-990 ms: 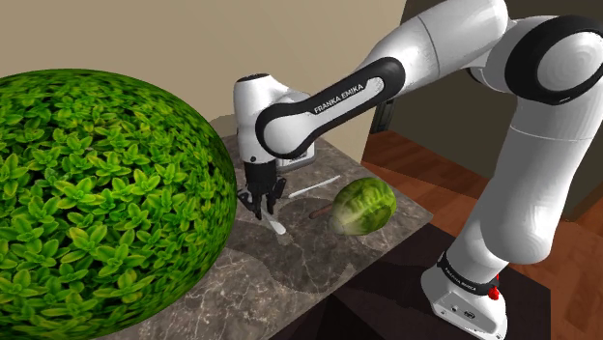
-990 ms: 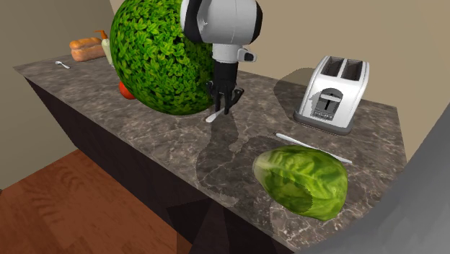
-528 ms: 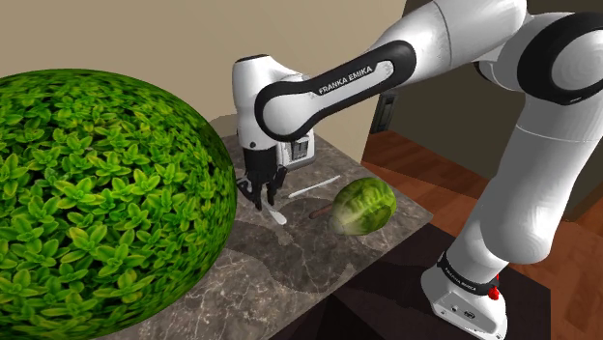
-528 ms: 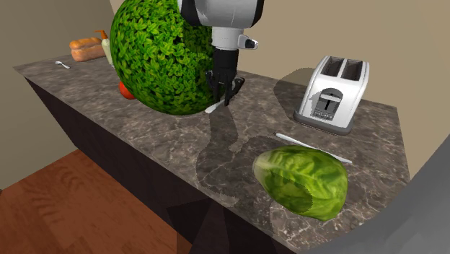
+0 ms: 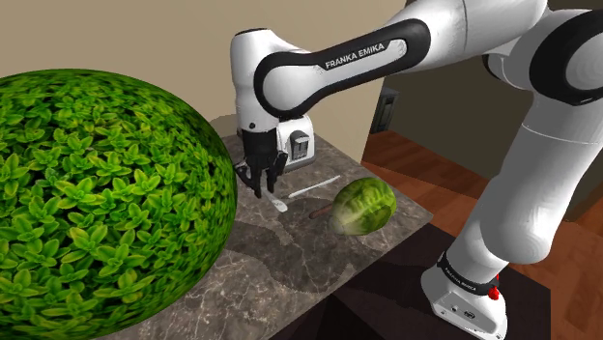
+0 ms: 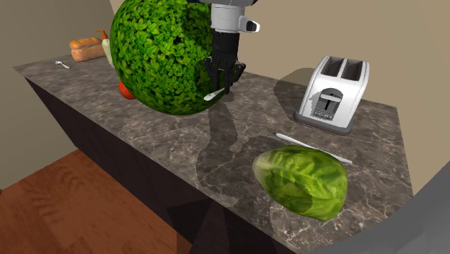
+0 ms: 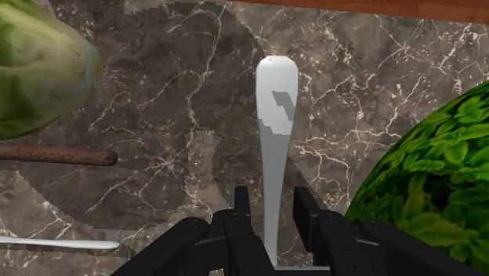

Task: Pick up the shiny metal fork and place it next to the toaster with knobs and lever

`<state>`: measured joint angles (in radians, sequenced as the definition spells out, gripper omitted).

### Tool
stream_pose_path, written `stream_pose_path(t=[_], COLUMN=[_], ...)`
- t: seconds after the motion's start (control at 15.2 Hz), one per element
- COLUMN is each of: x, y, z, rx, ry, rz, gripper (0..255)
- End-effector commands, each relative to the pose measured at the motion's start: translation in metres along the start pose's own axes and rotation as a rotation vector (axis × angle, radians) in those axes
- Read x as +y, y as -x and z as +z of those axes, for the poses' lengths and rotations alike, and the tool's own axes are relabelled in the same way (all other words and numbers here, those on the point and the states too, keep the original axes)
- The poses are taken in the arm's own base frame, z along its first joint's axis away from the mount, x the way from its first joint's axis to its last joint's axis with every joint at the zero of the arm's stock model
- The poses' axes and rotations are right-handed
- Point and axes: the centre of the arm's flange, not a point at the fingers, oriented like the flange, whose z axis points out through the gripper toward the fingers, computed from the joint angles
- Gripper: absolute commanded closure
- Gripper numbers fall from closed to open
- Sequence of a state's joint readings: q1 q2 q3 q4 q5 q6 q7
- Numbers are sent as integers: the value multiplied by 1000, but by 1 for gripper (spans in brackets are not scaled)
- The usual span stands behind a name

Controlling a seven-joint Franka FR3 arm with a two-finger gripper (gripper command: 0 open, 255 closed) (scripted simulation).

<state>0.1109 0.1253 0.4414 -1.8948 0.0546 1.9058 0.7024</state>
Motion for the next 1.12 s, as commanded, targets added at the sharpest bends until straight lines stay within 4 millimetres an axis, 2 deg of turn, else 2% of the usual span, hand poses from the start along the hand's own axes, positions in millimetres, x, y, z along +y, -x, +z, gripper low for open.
stream_pose_path(t=[0.0,1.06], x=[-1,-2], y=[1,14], z=[-11,-94], rx=[0,0], ry=[0,0], rz=[0,0], gripper=[255,255])
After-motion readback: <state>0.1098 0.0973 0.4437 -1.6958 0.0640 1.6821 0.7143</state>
